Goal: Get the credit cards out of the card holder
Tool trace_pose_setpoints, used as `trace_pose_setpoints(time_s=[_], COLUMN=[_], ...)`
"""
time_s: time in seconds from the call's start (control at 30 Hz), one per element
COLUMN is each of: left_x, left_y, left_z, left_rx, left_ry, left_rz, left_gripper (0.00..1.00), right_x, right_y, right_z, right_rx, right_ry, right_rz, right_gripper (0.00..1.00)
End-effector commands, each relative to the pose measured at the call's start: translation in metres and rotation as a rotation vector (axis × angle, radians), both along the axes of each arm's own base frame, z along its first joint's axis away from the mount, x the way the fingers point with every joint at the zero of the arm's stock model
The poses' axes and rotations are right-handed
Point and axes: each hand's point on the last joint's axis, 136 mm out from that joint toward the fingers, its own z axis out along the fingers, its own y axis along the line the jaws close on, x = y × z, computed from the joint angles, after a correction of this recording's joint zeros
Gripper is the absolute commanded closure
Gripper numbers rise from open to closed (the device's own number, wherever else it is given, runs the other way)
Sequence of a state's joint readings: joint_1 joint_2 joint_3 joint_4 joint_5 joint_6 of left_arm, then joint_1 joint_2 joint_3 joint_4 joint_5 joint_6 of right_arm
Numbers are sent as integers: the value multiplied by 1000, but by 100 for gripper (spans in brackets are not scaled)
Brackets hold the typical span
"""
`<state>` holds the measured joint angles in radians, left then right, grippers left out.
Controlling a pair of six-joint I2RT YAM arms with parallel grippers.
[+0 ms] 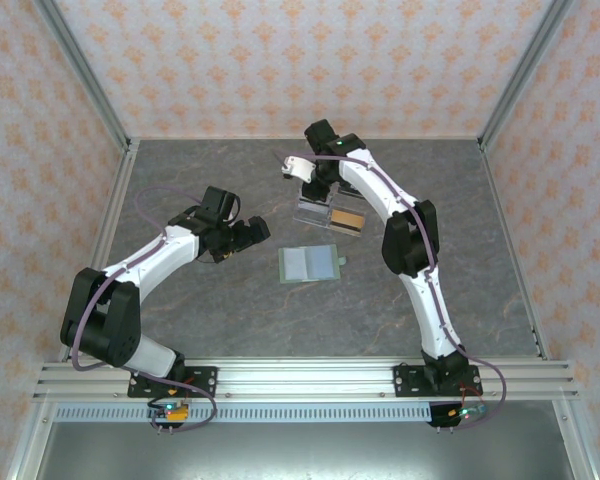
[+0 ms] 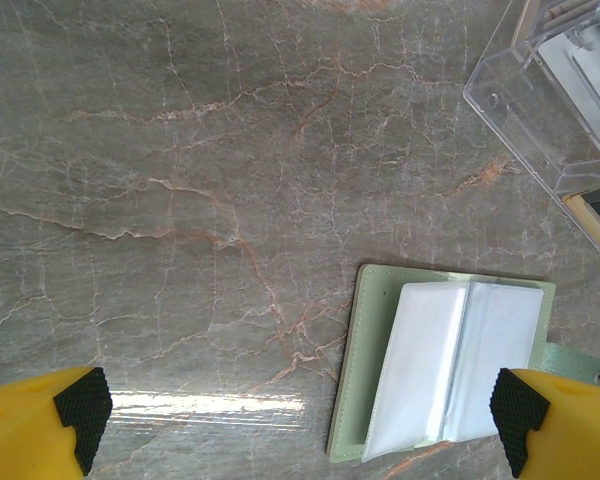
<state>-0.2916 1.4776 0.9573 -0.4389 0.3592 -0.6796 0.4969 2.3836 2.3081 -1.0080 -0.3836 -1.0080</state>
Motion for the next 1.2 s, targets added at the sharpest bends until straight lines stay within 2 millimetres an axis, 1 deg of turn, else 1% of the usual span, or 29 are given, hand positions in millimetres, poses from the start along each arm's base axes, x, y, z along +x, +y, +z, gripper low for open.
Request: trace_pose_setpoints(time_s=[0.0,0.07,0.2,0.3,0.4,0.5,0.53,0.6,0.67,0.77,0.87,0.93,1.0,1.1,1.17], left_x=[1,1,-1,-2,-2,-4,-5,-6,-5,-5,-3,-2,-1,1,1], left_y=[1,1,-1,-3,-9,-19,-24,-35,-46,-65,-81,-88,-91,-95,-97], left_z=[3,3,3,4,5,4,2,0,-1,-5,-10,-16,-24,-33,-39], left_rx=[1,-1,-9,-15,-17,-17,-22,-31,-40,-66,-81,-78,-80,-89,-90], left_ry=[0,1,4,1,-1,6,9,12,15,22,34,48,65,87,101], left_rz=[-5,-6,-11,-17,-30,-51,-59,-81,-104,-137,-165,-171,-171,-168,-169], left_gripper=[0,0,0,0,0,0,1,4,9,19,29,35,41,50,54], right_x=[2,3,2,-4,-12,-26,-31,-37,-45,-61,-81,-97,-112,-131,-140], right_y=[0,1,2,0,-5,-11,-11,-16,-20,-31,-33,-29,-22,-18,-16], right_z=[2,9,31,47,60,68,70,75,77,69,55,38,20,-8,-25], right_rx=[-19,-4,50,91,144,223,266,346,419,492,541,543,528,466,434], right_ry=[-20,-27,-31,-15,1,41,54,48,40,80,202,291,353,388,422], right_rz=[-10,-35,-105,-180,-292,-423,-466,-583,-702,-882,-1025,-1093,-1109,-1139,-1155], right_gripper=[81,77,69,64,61,60,60,64,64,63,62,63,63,63,64])
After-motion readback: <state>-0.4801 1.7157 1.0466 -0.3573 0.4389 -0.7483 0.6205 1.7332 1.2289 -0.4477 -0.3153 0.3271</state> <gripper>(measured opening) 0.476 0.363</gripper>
